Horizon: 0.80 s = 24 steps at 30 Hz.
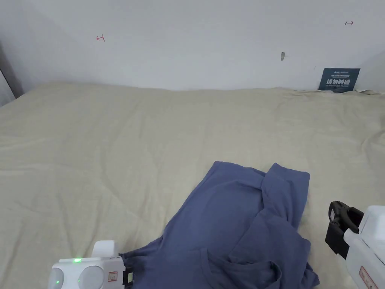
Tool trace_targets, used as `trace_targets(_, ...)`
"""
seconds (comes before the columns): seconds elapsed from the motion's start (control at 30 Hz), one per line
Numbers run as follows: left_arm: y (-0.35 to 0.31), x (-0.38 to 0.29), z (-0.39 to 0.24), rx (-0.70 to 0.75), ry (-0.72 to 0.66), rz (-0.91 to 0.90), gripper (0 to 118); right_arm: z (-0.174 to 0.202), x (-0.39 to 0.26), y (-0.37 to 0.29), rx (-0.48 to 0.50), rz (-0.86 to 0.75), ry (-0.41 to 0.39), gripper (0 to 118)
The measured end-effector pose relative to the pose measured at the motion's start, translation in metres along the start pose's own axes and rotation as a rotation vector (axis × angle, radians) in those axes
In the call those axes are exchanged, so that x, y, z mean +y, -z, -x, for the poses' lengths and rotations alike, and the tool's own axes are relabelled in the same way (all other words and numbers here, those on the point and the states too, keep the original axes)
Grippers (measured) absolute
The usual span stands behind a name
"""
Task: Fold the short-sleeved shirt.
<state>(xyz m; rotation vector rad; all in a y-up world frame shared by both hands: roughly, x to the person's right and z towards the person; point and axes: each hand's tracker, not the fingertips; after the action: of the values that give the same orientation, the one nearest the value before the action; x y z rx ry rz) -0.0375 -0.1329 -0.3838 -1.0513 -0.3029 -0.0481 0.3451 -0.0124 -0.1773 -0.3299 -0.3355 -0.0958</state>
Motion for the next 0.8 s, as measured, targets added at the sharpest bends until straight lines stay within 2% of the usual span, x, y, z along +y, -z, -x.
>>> trace_targets(0.2, -0.037, 0.011, 0.008, -0.103, -0.093, -0.111, 7, 0.004, 0.017, 0.052, 0.079, 0.057, 0.005, 0)
trace_targets(0.47, -0.047, 0.023, 0.015, -0.142, -0.131, -0.153, 7, 0.026, 0.044, 0.173, 0.163, 0.161, -0.049, 0)
trace_targets(0.57, -0.043, 0.030, 0.019, -0.147, -0.142, -0.159, 7, 0.034, 0.047, 0.224, 0.189, 0.231, -0.035, 0)
trace_targets(0.7, -0.032, 0.037, 0.026, -0.153, -0.165, -0.151, 7, 0.050, 0.045, 0.290, 0.209, 0.340, -0.086, 4)
trace_targets(0.73, -0.029, 0.040, 0.025, -0.156, -0.167, -0.146, 7, 0.054, 0.042, 0.308, 0.219, 0.365, -0.074, 11)
trace_targets(0.77, -0.025, 0.041, 0.026, -0.156, -0.166, -0.138, 7, 0.060, 0.040, 0.326, 0.223, 0.397, -0.078, 27)
trace_targets(0.8, -0.023, 0.041, 0.026, -0.155, -0.165, -0.133, 7, 0.064, 0.038, 0.340, 0.232, 0.421, -0.083, 50)
